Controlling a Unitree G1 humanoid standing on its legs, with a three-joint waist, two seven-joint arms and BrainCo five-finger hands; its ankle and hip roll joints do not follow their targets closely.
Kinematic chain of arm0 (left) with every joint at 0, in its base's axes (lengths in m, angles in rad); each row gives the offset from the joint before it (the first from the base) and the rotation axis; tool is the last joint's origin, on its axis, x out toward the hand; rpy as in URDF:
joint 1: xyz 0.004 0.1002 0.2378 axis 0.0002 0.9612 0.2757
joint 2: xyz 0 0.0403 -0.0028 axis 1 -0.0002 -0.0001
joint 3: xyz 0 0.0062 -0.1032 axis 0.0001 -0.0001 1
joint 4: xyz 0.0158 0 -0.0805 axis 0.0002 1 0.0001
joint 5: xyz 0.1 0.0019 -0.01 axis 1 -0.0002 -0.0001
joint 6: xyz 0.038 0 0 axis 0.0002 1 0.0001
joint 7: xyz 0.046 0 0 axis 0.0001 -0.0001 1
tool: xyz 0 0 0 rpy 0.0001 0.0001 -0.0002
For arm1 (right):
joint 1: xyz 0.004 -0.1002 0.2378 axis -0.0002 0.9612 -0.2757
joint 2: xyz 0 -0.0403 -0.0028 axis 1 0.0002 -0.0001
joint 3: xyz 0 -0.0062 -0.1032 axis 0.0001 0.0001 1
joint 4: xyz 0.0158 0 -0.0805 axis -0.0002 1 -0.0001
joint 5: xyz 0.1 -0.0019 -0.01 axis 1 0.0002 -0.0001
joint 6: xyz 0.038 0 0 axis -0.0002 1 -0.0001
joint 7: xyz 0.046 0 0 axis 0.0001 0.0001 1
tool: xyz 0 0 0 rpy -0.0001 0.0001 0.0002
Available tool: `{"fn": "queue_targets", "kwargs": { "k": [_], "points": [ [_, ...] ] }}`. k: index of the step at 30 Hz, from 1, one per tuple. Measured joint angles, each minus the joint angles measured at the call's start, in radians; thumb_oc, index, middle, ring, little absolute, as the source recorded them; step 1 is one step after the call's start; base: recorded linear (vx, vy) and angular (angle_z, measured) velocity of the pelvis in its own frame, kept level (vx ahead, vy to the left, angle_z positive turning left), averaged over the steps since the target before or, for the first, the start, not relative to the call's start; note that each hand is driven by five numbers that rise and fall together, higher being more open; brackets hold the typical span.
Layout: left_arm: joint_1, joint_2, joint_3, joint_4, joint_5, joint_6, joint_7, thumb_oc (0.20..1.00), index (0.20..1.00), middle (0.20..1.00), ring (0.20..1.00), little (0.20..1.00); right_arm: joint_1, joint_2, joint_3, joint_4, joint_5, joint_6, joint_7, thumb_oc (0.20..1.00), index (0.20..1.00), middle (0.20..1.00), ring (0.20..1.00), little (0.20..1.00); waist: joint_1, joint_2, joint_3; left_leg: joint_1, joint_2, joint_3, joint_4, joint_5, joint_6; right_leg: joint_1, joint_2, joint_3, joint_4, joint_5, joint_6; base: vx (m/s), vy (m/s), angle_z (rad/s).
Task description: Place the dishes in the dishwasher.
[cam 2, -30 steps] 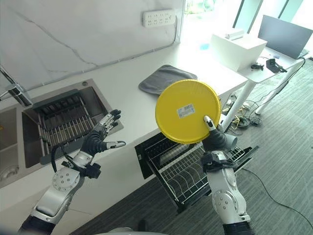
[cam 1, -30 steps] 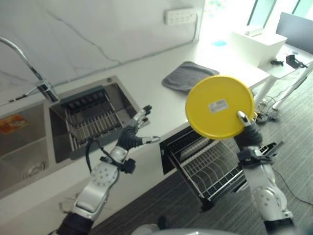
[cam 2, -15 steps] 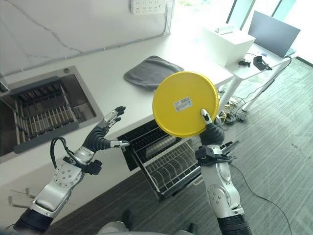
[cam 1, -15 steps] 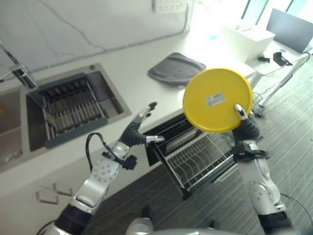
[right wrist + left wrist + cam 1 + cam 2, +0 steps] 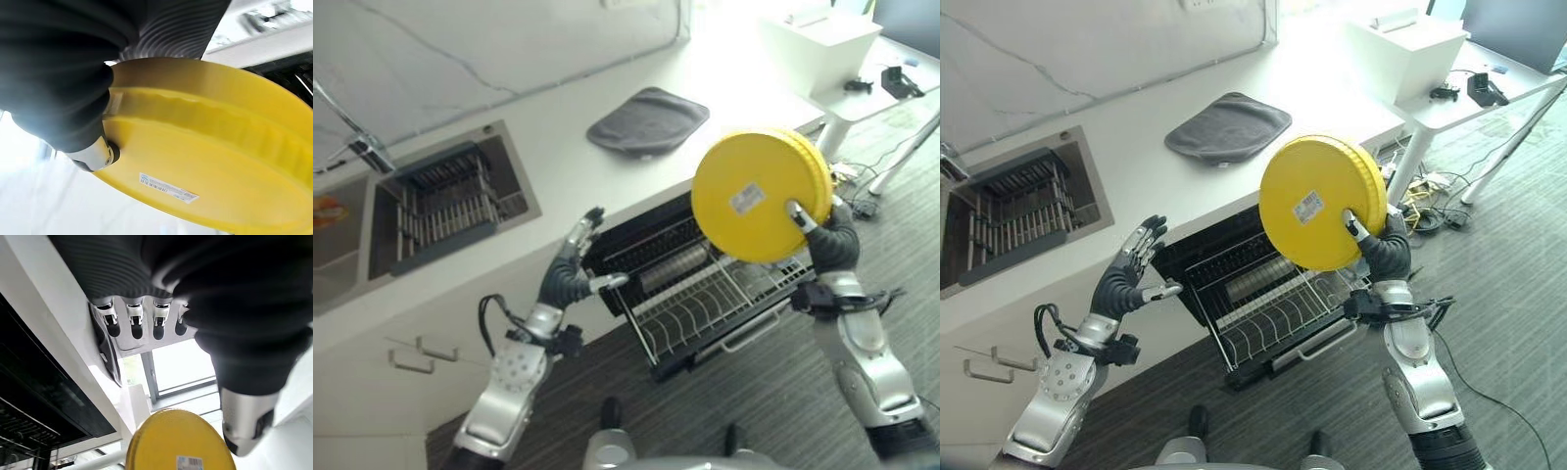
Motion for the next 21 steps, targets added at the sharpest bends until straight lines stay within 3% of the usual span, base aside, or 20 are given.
{"fn": "queue_targets", "kwargs": {
  "k": [3,6,9,10,12,13,15,21],
  "points": [
    [0.105,-0.004,-0.003,0.195,-0.081,0.001,0.055,1.0,1.0,1.0,1.0,1.0,0.0,-0.086,-0.033,0.002,-0.333,-0.016,-0.132,0.2,0.2,0.2,0.2,0.2,0.009,0.005,-0.004,0.0,-0.024,-0.002,0.0,-0.004,-0.004,0.011,-0.024,-0.013,0.0,0.003,0.012,-0.05,0.045,0.15],
    [0.177,-0.046,0.002,0.488,-0.16,0.012,0.097,1.0,1.0,1.0,1.0,1.0,-0.005,-0.155,-0.073,0.042,-0.643,-0.043,-0.319,0.2,0.2,0.2,0.2,0.2,0.041,-0.012,-0.019,-0.003,-0.029,-0.014,0.0,-0.01,-0.004,0.018,-0.028,-0.025,0.0,0.002,0.016,-0.05,0.035,0.15],
    [0.238,-0.135,0.033,0.829,-0.192,-0.027,0.092,1.0,1.0,1.0,1.0,1.0,-0.02,-0.256,-0.074,0.132,-1.008,-0.051,-0.571,0.2,0.2,0.2,0.2,0.2,0.077,-0.051,-0.069,-0.017,-0.039,-0.039,-0.003,-0.012,-0.008,0.025,-0.037,-0.052,-0.001,-0.008,0.026,-0.02,0.027,0.24],
    [0.259,-0.129,0.031,0.878,-0.179,-0.031,0.085,1.0,1.0,1.0,1.0,1.0,-0.028,-0.27,-0.073,0.16,-1.107,-0.053,-0.646,0.2,0.2,0.2,0.2,0.2,0.083,-0.069,-0.083,-0.021,-0.041,-0.049,-0.003,-0.012,-0.007,0.021,-0.037,-0.062,-0.001,-0.015,0.03,-0.01,0.038,0.32],
    [0.278,-0.112,0.032,0.9,-0.173,-0.053,0.083,1.0,1.0,1.0,1.0,1.0,-0.03,-0.294,-0.068,0.179,-1.216,-0.055,-0.728,0.2,0.2,0.2,0.2,0.2,0.112,-0.091,-0.097,-0.027,-0.046,-0.057,-0.001,-0.016,-0.013,0.027,-0.045,-0.079,-0.002,-0.031,0.024,-0.01,0.052,0.27],
    [0.26,-0.129,0.055,0.971,-0.173,-0.103,0.084,1.0,1.0,1.0,1.0,1.0,-0.033,-0.31,-0.05,0.209,-1.284,-0.064,-0.787,0.2,0.2,0.2,0.2,0.2,0.126,-0.096,-0.107,-0.028,-0.054,-0.058,-0.001,-0.016,-0.013,0.03,-0.054,-0.084,0.0,-0.031,0.028,0.02,0.041,0.15],
    [0.233,-0.161,0.134,1.064,-0.173,-0.135,0.087,1.0,1.0,1.0,1.0,1.0,-0.031,-0.303,-0.025,0.268,-1.315,-0.071,-0.835,0.2,0.2,0.2,0.2,0.2,0.122,-0.106,-0.118,-0.03,-0.068,-0.059,-0.001,-0.016,-0.013,0.03,-0.066,-0.087,0.0,-0.032,0.037,0.03,0.031,0.08],
    [0.186,-0.195,0.274,1.186,-0.174,-0.182,0.066,1.0,1.0,1.0,1.0,1.0,-0.004,-0.3,-0.02,0.295,-1.354,-0.078,-0.839,0.2,0.2,0.2,0.2,0.2,0.095,-0.107,-0.127,-0.034,-0.079,-0.072,-0.001,-0.012,-0.003,0.036,-0.07,-0.103,0.0,-0.026,0.048,0.08,0.034,0.07]
  ]
}}
